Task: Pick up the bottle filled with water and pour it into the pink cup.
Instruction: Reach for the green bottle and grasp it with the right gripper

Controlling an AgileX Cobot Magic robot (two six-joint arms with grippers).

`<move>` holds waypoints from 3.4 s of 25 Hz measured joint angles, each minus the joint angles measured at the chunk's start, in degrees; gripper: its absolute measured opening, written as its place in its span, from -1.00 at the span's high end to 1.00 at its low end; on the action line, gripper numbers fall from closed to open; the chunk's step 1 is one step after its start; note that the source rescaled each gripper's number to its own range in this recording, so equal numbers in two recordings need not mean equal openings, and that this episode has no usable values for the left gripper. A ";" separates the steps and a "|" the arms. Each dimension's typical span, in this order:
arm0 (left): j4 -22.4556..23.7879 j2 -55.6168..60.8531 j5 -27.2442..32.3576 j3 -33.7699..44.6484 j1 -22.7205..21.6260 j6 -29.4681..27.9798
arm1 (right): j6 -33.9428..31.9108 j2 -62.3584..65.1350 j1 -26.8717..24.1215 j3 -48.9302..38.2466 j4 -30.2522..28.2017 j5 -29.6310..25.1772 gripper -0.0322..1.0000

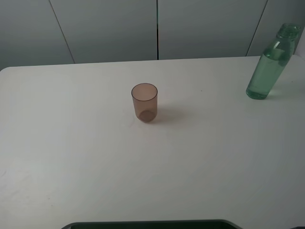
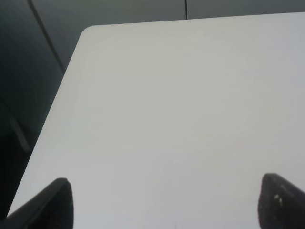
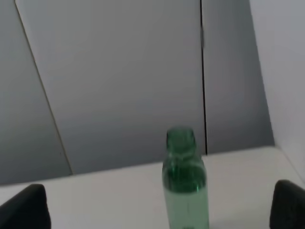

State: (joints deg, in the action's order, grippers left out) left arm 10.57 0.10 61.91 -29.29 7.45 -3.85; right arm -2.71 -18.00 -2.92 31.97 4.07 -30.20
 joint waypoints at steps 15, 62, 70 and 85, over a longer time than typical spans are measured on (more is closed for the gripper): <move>0.00 0.00 0.00 0.00 0.00 -0.10 | -0.73 -25.38 0.00 -17.24 0.00 54.64 -1.00; 0.00 0.00 0.00 0.00 0.00 -0.10 | -3.90 -95.98 0.00 1.75 2.00 88.36 -1.00; 0.00 0.00 0.00 0.00 0.00 -0.10 | -2.68 -98.08 0.00 6.06 2.53 83.86 -1.00; 0.00 0.00 0.00 0.00 0.00 -0.10 | -0.81 -98.16 0.00 6.15 2.80 83.57 0.93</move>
State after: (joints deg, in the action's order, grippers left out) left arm 10.57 0.10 61.91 -29.29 7.45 -3.94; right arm -3.52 -116.16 -2.92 38.12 6.87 53.37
